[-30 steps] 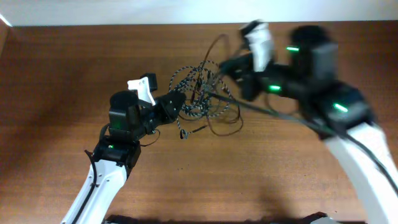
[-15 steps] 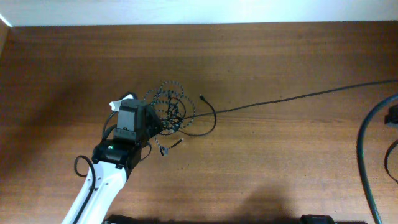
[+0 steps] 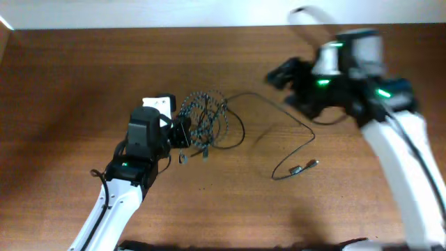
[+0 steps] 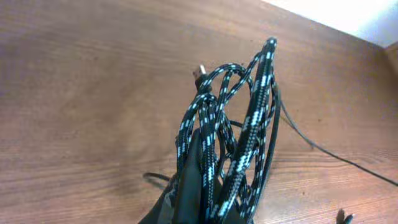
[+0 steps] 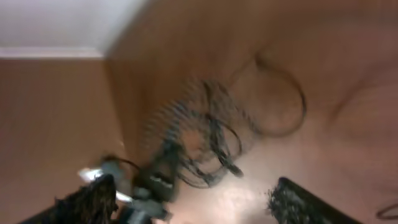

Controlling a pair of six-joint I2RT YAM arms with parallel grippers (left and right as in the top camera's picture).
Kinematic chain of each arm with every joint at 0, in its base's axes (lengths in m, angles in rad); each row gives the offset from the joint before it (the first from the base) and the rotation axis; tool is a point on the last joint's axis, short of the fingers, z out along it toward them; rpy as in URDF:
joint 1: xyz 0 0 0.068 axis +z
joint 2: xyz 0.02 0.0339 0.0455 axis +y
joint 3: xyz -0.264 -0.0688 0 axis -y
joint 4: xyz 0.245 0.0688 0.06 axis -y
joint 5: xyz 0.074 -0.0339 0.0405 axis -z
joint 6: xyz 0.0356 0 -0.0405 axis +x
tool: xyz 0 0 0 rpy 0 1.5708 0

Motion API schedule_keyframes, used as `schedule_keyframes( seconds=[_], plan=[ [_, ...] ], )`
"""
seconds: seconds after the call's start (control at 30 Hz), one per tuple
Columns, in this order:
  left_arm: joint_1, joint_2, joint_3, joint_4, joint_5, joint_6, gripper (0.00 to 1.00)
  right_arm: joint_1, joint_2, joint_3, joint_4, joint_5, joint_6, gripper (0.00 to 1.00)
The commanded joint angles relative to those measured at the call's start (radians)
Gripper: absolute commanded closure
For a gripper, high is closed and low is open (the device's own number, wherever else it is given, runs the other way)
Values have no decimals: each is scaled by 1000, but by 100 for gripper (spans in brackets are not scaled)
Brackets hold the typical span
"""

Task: Untangle cables
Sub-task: 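Grasp a strand with the right gripper and pull it rightward, then grasp the thin black cable with the right gripper and lift it up-right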

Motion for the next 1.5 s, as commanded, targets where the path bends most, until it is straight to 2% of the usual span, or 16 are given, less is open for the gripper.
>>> schedule_keyframes(
  seconds=[0.0, 0.13, 0.2, 0.3, 0.4, 0.5, 0.7, 0.73, 0.87, 1.03, 1.07, 1.13, 1.17, 1.2, 1.33, 1.47],
  plan=[
    [3, -5, 12, 7, 27, 27, 100, 93, 162, -14, -97, -56, -35, 38],
    [3, -5, 12, -7, 26, 27, 100, 241, 276, -14, 21, -88, -216, 46],
    [3, -5, 12, -6, 46, 27, 100, 264, 281, -14, 134, -32, -168, 50],
    [3, -5, 12, -6, 108, 27, 100, 265, 284, -14, 184, 86, 13, 60],
    [2, -6, 12, -6, 176, 26, 100, 265, 284, -14, 223, 126, 26, 62],
    [2, -6, 12, 10, 221, 26, 100, 265, 285, -20, 210, 168, 26, 71],
    [2, -6, 12, 49, 297, 15, 100, 265, 286, -48, 205, 223, 33, 72],
    [2, -6, 12, 51, 299, 15, 100, 265, 286, -48, 197, 179, 32, 96],
    [2, -6, 12, -4, 192, 16, 100, 264, 246, -14, 252, -82, -148, 96],
    [2, -5, 12, -8, 189, 19, 100, 263, 39, 0, 511, -115, -243, 96],
    [2, -5, 12, -8, 189, 19, 97, 263, 5, 0, 549, -115, -280, 96],
    [2, -5, 12, -17, 188, 19, 81, 263, -31, 0, 587, -92, -328, 96],
    [2, -5, 12, -28, 189, 19, 80, 262, -50, 0, 591, -30, -328, 96],
    [2, -5, 12, -40, 185, 19, 100, 246, -66, 0, 595, 26, -337, 96],
    [2, -5, 12, -88, 163, 18, 100, 64, -90, 0, 584, 89, -346, 96],
    [2, -5, 12, -115, 159, 18, 100, -98, -90, 0, 325, 107, -346, 96]
  ],
)
